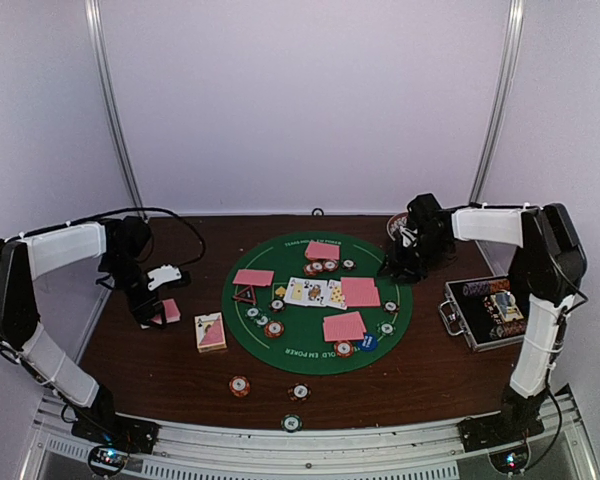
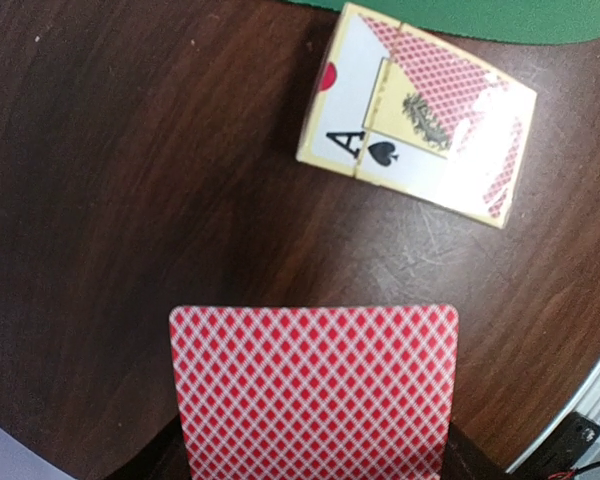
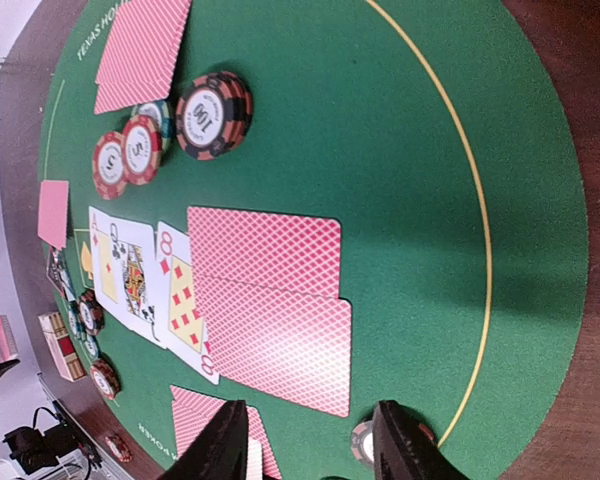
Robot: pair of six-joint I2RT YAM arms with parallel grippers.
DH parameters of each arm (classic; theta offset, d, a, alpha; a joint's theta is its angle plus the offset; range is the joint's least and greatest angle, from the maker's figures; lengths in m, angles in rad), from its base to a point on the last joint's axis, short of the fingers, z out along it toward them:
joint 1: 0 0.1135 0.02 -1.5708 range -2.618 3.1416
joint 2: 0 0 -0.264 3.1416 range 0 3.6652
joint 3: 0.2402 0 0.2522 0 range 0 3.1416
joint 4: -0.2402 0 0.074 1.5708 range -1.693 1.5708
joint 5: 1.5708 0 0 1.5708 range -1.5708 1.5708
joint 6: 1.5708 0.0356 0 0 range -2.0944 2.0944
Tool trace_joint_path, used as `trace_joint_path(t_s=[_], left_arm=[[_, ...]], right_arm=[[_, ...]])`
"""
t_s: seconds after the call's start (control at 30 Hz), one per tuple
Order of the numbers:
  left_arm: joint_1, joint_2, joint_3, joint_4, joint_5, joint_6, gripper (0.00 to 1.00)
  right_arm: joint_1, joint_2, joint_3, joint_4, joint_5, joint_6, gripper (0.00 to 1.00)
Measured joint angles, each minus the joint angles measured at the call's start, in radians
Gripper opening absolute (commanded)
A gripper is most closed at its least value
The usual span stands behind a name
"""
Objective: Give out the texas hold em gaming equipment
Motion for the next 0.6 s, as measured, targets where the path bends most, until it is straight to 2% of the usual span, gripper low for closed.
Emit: trace_joint_path(t_s=[0.6], left_arm=[[-0.029,0.126,-0.138,0.218,-0.090,0.023,0.00]], right_arm=[[0.040,-0.181,-0.048,0.026,0.024,0.058,0.50]])
